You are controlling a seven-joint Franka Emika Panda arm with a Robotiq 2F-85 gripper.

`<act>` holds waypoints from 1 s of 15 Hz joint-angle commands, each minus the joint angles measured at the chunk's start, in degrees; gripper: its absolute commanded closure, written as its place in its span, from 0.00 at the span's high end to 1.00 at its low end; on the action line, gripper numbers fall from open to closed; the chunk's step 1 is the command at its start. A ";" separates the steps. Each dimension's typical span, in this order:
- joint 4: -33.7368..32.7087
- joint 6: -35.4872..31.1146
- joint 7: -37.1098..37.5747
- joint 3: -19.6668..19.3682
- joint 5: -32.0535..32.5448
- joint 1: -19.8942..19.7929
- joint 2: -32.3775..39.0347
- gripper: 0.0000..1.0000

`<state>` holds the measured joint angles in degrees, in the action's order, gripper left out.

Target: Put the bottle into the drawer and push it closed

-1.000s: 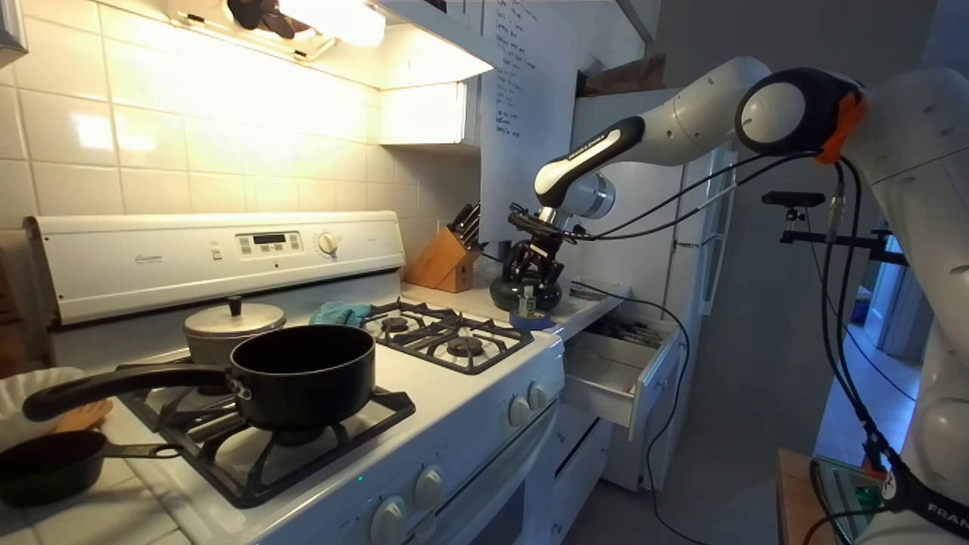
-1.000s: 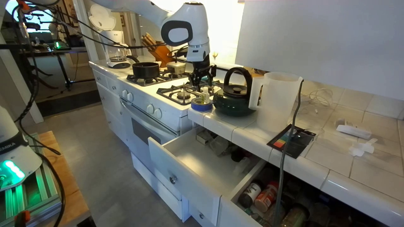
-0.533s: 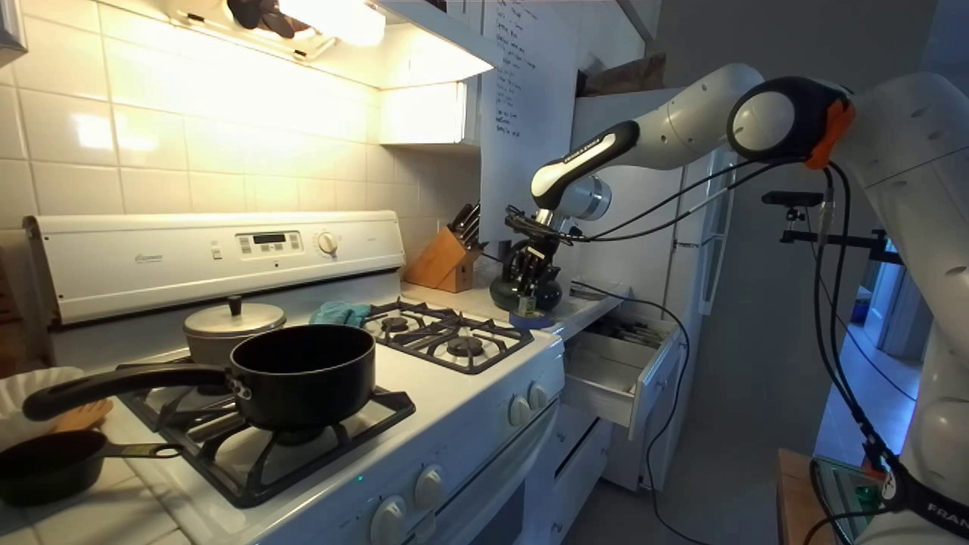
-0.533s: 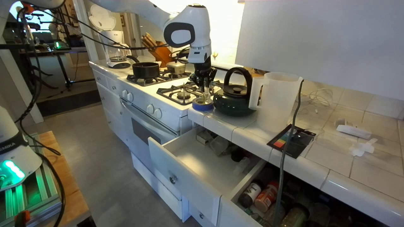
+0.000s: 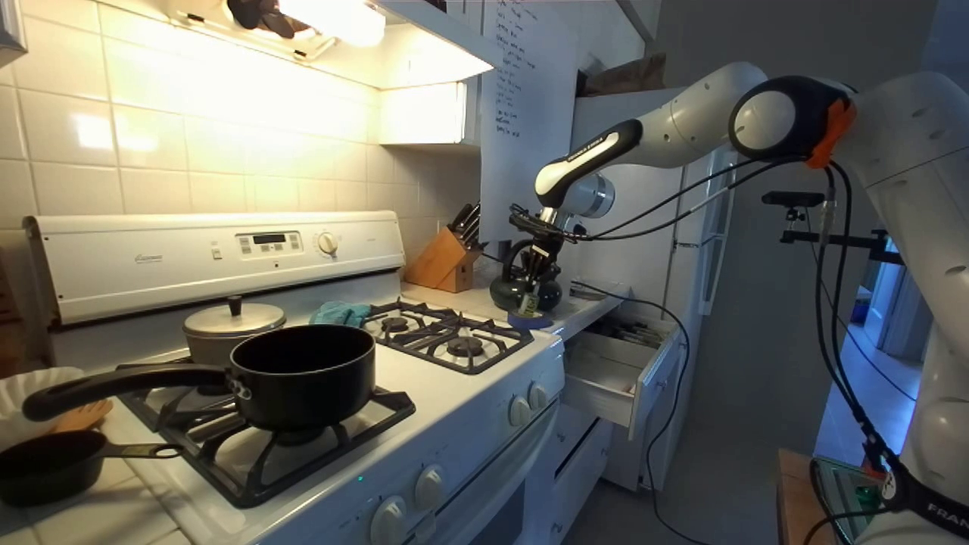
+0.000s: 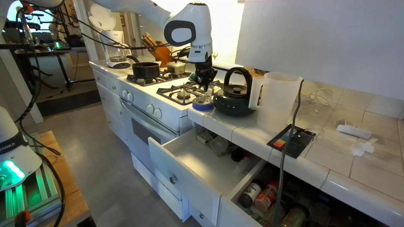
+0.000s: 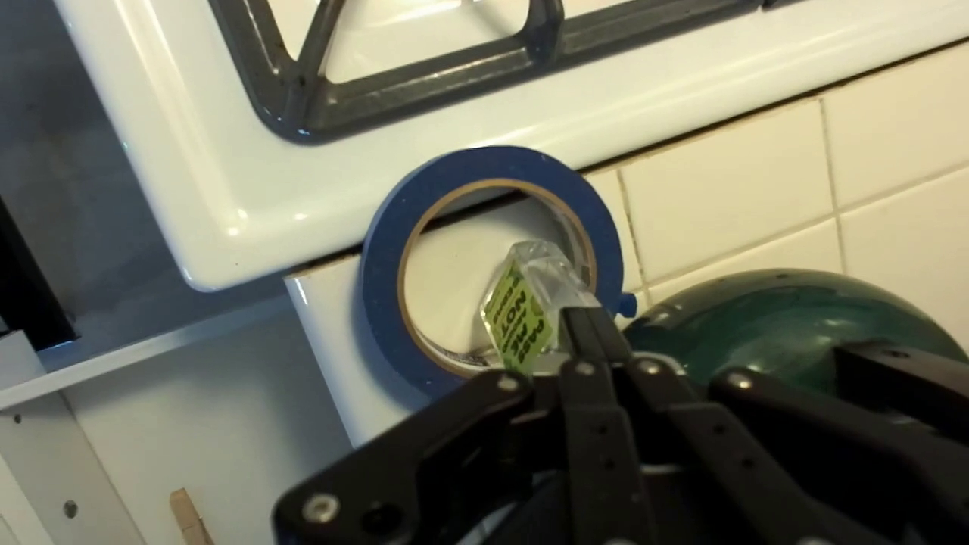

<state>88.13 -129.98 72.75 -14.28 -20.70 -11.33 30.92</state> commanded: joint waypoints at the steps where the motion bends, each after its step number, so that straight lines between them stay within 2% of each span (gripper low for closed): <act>1: 1.22 0.12 0.42 0.30 2.83 -0.03 -2.10 0.27; 4: 1.57 0.56 1.17 0.13 4.08 0.26 -2.82 0.44; 9: 2.17 -0.83 1.08 0.32 4.59 0.56 -3.31 0.80; 12: 1.70 -0.09 1.93 0.22 4.84 0.83 -2.97 0.98; 15: 1.34 0.26 2.53 0.07 5.17 1.02 -2.27 1.00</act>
<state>88.37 -129.98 72.90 -14.20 -17.48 -10.64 29.36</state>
